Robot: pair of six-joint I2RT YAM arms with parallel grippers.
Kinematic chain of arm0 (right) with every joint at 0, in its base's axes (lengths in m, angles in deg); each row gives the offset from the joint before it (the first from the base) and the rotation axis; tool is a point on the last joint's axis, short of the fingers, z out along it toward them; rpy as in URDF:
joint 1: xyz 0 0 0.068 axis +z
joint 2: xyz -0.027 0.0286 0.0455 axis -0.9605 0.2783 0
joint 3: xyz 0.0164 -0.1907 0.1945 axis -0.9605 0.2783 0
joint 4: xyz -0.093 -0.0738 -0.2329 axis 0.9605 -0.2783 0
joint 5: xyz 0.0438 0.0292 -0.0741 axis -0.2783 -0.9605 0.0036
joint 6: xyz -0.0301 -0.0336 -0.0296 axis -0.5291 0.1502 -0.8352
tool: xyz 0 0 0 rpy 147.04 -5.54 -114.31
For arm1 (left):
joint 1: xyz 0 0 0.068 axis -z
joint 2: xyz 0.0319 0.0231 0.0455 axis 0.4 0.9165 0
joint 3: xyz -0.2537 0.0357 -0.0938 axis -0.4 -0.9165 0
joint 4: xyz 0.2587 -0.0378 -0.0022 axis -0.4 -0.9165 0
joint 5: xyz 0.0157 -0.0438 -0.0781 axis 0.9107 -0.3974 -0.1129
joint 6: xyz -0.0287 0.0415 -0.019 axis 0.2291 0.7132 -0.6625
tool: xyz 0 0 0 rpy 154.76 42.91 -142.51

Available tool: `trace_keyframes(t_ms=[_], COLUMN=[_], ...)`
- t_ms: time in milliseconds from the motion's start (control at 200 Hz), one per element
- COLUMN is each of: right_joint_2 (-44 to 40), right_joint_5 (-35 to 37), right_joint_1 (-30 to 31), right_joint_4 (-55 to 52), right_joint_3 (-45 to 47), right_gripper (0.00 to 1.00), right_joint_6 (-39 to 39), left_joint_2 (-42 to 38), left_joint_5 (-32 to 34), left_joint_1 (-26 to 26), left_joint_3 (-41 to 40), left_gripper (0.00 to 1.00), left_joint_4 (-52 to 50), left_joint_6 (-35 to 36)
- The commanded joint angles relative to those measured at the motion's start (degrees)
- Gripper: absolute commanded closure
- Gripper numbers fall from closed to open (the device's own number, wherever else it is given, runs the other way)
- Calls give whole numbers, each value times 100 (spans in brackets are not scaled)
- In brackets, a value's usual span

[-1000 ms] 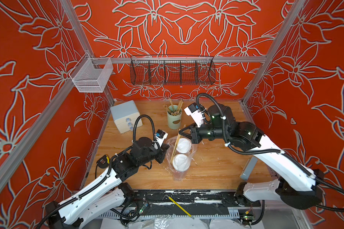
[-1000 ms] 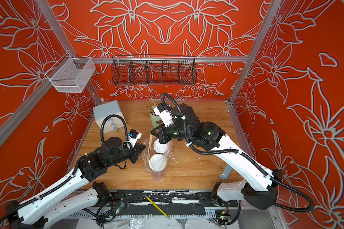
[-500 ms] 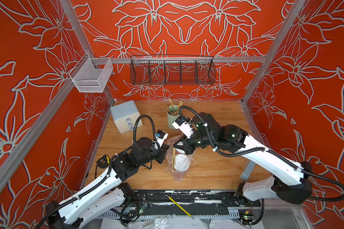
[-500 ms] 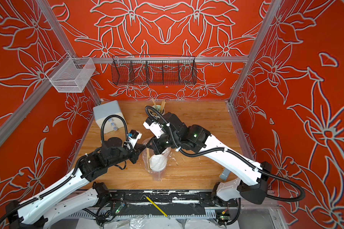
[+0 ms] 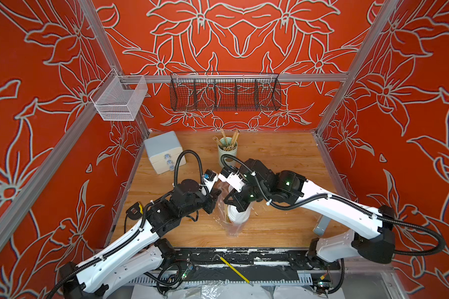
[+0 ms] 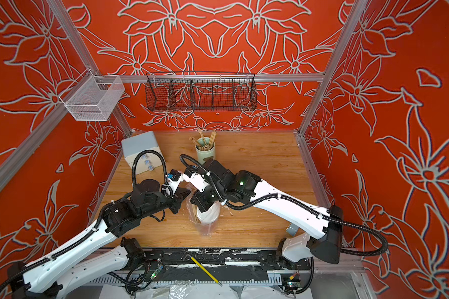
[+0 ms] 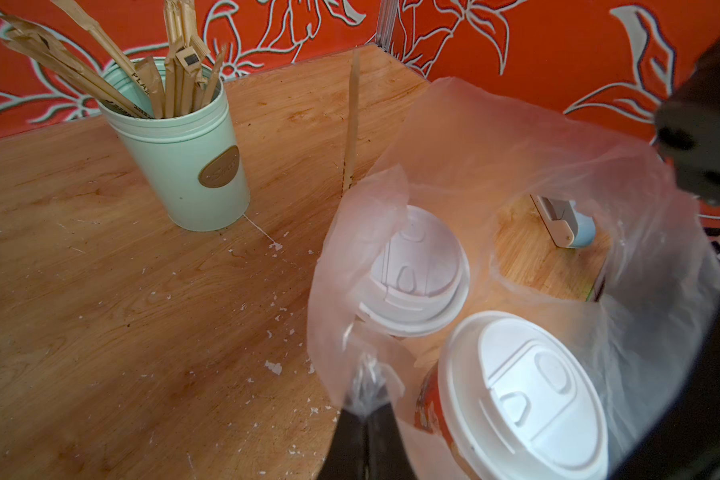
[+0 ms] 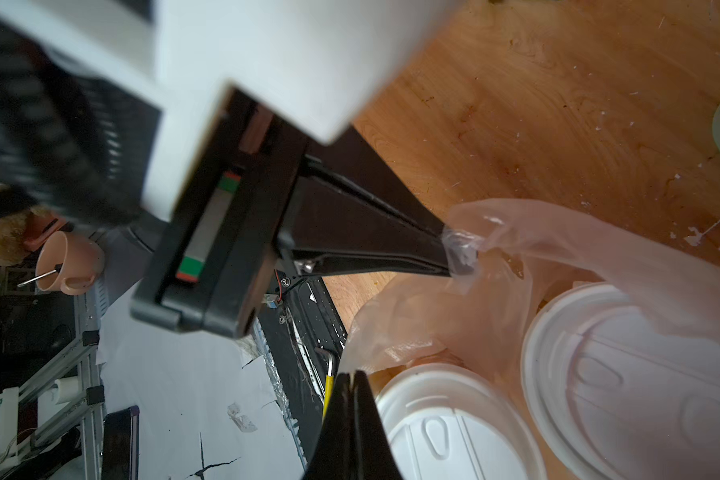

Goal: Pack milk tea into plastic carrier bags
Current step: Place the straw in the plastic carrier bag.

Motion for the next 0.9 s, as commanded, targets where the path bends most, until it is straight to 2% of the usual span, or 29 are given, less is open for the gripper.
trace_keyframes(t_ms=[0, 90, 195, 340, 430, 510, 666, 721, 826, 896], right_joint_2=[-11, -26, -70, -142, -192, -243, -432, -514, -666, -737], right_joint_5=[32, 0, 11, 41, 87, 122, 200, 233, 306, 371], right_joint_1=[58, 76, 94, 112, 112, 112, 112, 112, 111, 112], right_joint_4=[124, 124, 142, 150, 134, 124, 159, 185, 221, 225], right_joint_3=[77, 105, 102, 82, 64, 27, -24, -32, -46, -64], right_gripper=[91, 88, 66, 48, 40, 37, 33, 32, 30, 30], right_joint_6=[-102, -91, -62, -41, -22, -9, -6, -10, -22, -40], left_joint_2=[21, 29, 26, 30, 30, 30, -10, -36, -101, -158], left_joint_5=[-1, 10, 3, 3, -1, 8, 23, 32, 77, 102], left_joint_1=[43, 41, 38, 43, 43, 43, 43, 43, 43, 52], left_joint_3=[-53, -53, -54, -62, -53, -45, 5, 42, 132, 204], left_gripper=[100, 100, 100, 100, 100, 83, 38, 26, 11, 7], left_joint_4=[-42, -44, -50, -50, -59, -68, -102, -135, -223, -300], left_joint_6=[-15, -15, -15, -15, -23, -30, -41, -50, -76, -85])
